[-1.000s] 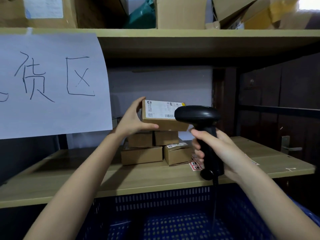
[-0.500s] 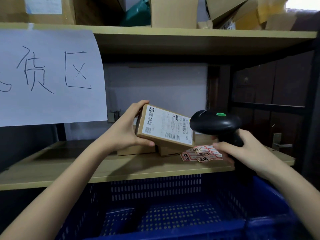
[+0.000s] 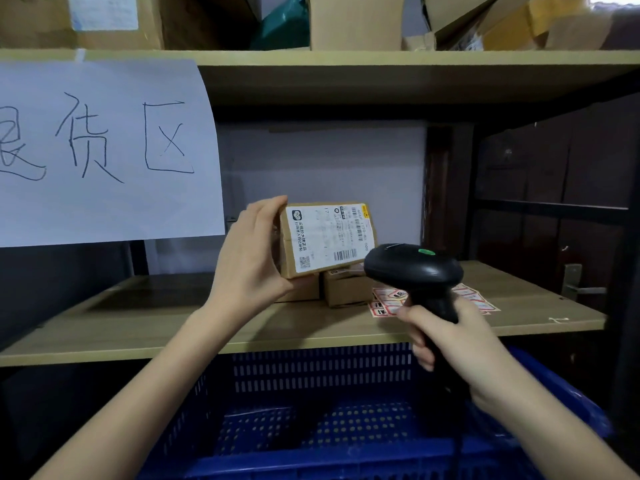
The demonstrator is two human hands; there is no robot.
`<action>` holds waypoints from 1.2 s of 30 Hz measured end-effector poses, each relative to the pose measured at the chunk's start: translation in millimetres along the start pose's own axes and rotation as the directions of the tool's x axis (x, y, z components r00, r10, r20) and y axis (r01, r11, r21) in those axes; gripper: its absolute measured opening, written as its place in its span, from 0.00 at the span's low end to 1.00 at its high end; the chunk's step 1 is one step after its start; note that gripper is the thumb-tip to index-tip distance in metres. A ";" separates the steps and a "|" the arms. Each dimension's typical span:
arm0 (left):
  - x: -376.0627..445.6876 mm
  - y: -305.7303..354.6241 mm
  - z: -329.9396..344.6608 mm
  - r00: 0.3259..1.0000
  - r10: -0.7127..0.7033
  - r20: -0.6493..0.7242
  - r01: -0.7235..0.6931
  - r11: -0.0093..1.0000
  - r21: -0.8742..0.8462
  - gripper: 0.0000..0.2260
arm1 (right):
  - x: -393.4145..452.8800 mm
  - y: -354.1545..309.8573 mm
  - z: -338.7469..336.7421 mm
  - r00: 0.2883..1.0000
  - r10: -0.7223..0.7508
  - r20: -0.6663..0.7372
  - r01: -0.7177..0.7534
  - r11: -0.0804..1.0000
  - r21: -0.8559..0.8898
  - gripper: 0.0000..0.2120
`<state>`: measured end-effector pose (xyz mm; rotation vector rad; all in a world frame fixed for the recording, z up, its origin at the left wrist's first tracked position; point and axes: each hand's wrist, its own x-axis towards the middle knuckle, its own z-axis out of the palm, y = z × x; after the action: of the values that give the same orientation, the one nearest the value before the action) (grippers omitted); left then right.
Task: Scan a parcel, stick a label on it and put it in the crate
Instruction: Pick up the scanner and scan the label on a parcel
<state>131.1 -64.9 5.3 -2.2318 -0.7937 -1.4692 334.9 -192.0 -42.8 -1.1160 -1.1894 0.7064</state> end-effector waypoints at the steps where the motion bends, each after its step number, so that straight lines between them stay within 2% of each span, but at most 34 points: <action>1: -0.3 1.7 1.5 1.000 0.010 -0.029 -0.010 1.000 0.021 0.43 | 0.3 3.1 5.5 1.000 0.013 0.003 -0.013 0.999 0.036 0.10; 7: 1.5 7.6 2.7 0.997 0.041 -0.060 -0.035 0.995 0.097 0.39 | 7.8 7.0 15.3 1.000 0.011 -0.012 -0.009 0.995 0.100 0.15; 14: -1.4 3.8 5.2 0.999 0.026 -0.040 -0.022 0.994 0.104 0.40 | 9.1 3.8 14.7 1.000 -0.003 0.011 0.002 0.997 0.075 0.17; 26: -4.3 -1.4 8.1 1.000 0.008 -0.023 -0.006 0.993 0.118 0.40 | 7.0 4.3 19.2 0.998 0.040 0.058 -0.044 0.996 0.079 0.16; 31: -5.2 -4.1 9.8 1.000 0.000 -0.007 0.001 0.993 0.118 0.40 | 7.0 5.9 20.3 0.994 0.082 0.073 -0.088 0.992 0.087 0.11; 36: -5.9 -7.6 12.3 1.000 -0.003 -0.002 0.003 0.994 0.106 0.41 | 7.8 9.6 22.9 0.993 0.102 0.061 -0.108 0.990 0.096 0.13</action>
<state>133.4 -53.5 -5.1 -2.1512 -0.8542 -1.3970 316.2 -175.0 -49.3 -1.0879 -1.1364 0.8737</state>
